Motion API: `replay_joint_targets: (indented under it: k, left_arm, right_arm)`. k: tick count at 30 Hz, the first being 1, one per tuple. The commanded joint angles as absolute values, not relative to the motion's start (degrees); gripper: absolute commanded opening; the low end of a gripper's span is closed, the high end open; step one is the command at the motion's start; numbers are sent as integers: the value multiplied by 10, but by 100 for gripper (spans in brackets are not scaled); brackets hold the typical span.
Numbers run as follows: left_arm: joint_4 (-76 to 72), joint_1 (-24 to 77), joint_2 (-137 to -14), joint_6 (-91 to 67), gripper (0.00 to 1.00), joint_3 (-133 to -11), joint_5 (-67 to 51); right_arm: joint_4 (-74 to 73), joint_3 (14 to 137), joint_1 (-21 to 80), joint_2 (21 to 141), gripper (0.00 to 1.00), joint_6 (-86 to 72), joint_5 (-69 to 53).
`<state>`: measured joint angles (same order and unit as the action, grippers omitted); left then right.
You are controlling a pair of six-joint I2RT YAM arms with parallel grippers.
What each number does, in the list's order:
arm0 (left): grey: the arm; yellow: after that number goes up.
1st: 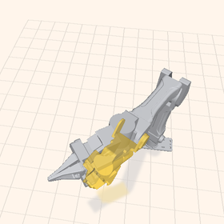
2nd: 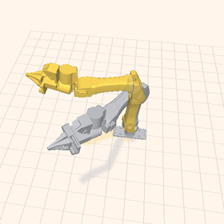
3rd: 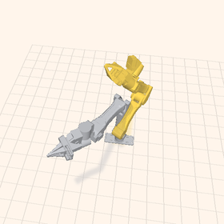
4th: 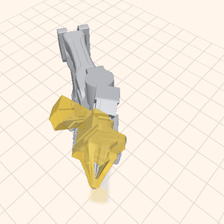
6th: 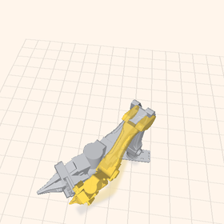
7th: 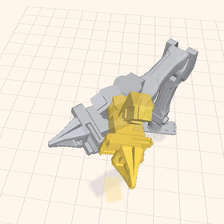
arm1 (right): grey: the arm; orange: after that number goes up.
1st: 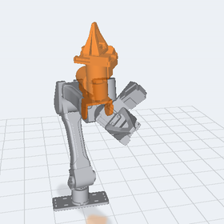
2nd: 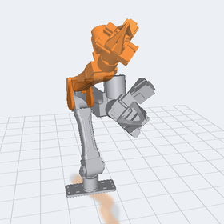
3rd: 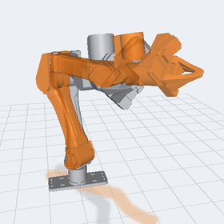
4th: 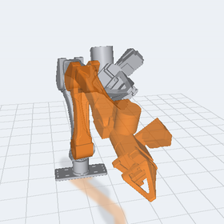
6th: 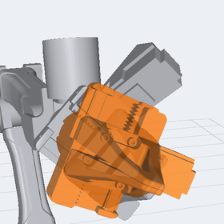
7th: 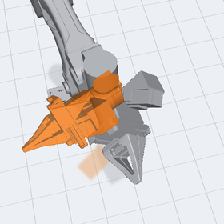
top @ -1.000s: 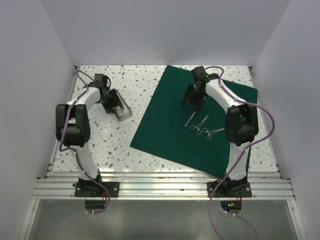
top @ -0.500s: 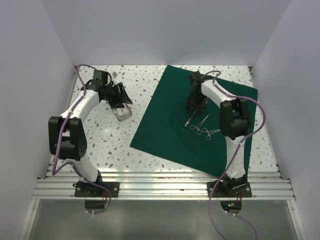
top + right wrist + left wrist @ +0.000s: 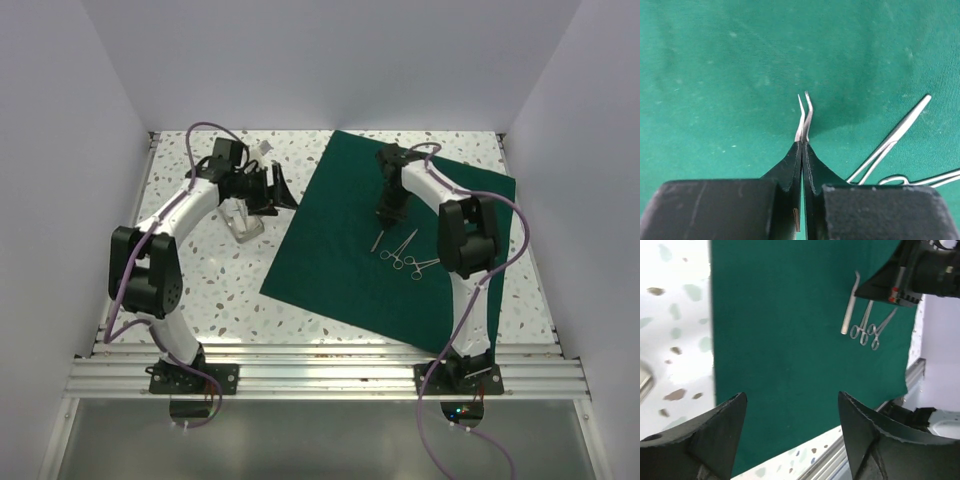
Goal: Prepare the surgical pack
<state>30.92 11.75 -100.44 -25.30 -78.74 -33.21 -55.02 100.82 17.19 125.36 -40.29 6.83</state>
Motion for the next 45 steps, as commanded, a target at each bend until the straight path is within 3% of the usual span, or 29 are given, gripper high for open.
replay_joint_targets:
  k: [1, 12, 13, 15, 19, 23, 30, 34, 37, 38, 40, 45]
  left_arm:
    - [258, 134, -1019, -251, 78, -818, -395]
    - [208, 179, -1061, -272, 80, -848, -446]
    - [207, 179, -1063, -274, 80, -848, -449]
    - [207, 180, -1064, -272, 80, -846, -452]
    - [221, 180, -1061, -258, 81, -847, -449]
    - [222, 180, -1054, -249, 80, -840, -458]
    - [240, 180, -1045, -226, 80, -838, -453]
    - [238, 180, -1050, -227, 79, -843, -459]
    - [238, 180, -1053, -222, 80, -850, -464]
    - [236, 180, -1055, -221, 81, -852, -468]
    - [229, 182, -1056, -222, 82, -852, -477]
    - [216, 187, -1065, -229, 82, -854, -490]
  right_arm:
    - [-514, 1011, 171, 1206, 0, -376, 70]
    - [-481, 1009, 171, 1148, 0, -384, -29]
    - [-498, 1016, 171, 1157, 17, -386, -12]
    - [-544, 1037, 169, 1188, 38, -379, 12]
    - [-557, 1036, 164, 1215, 49, -376, 39]
    - [-516, 995, 151, 1222, 51, -374, 33]
    - [-490, 966, 139, 1236, 45, -363, 26]
    - [-491, 972, 139, 1248, 36, -367, 19]
    - [-496, 982, 139, 1248, 20, -361, 17]
    - [-494, 983, 139, 1245, 9, -360, 14]
    - [-485, 983, 139, 1223, 1, -358, 5]
    - [-447, 988, 152, 1173, 0, -360, -54]
